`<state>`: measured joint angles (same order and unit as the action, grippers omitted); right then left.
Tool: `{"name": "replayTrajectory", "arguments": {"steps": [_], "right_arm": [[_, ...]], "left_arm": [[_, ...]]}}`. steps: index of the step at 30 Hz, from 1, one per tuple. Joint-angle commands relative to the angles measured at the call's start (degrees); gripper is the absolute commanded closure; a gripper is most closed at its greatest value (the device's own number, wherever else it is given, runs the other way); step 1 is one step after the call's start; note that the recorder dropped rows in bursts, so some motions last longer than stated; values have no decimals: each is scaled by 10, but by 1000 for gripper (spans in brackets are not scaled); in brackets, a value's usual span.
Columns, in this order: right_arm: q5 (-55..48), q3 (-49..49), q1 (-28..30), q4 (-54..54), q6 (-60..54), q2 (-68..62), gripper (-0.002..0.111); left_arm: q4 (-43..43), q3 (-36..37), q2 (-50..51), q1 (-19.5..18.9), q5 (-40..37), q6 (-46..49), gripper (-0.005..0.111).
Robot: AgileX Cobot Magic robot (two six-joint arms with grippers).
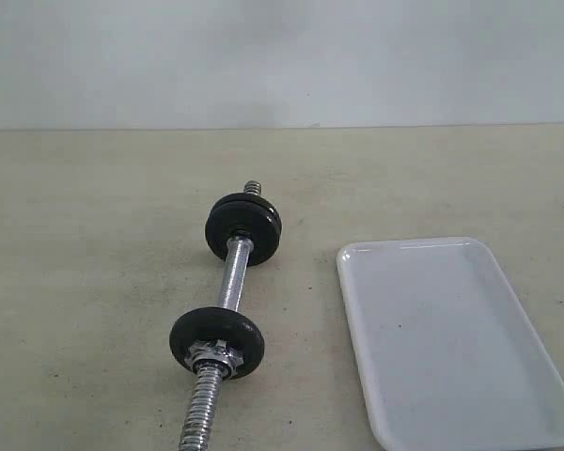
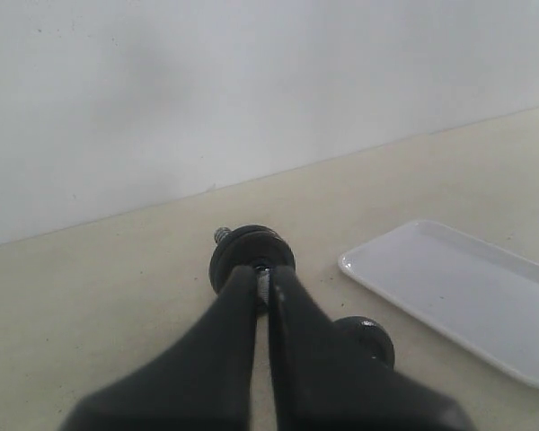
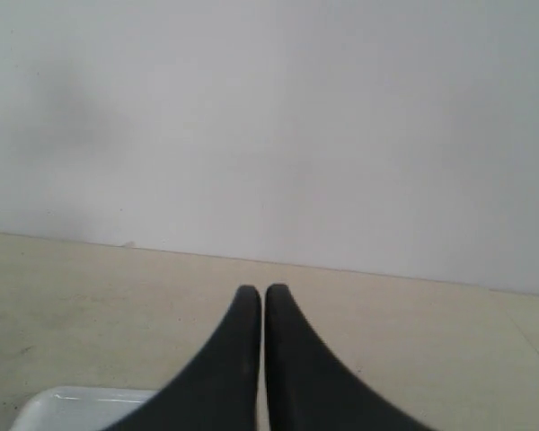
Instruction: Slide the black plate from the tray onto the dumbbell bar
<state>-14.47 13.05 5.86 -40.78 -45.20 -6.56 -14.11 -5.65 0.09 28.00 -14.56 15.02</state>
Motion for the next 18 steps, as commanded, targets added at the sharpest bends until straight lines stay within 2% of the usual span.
{"name": "replayTrajectory", "arguments": {"steps": [1,6,9,14,18], "right_arm": [[61,-52,4,-36,23,50,109],[74,-73,4,-37,26,66,109],[83,-78,-14,-26,19,66,109],[83,-78,-77,16,8,66,109],[83,-78,-77,26,8,66,109]], "left_arm": [[-4,2,-1,-1,9,0,102],[-4,2,-1,-9,9,0,102],[-4,2,-1,-56,10,0,102],[-4,2,-1,-141,10,0,102],[-4,2,-1,-200,12,0,102]]}}
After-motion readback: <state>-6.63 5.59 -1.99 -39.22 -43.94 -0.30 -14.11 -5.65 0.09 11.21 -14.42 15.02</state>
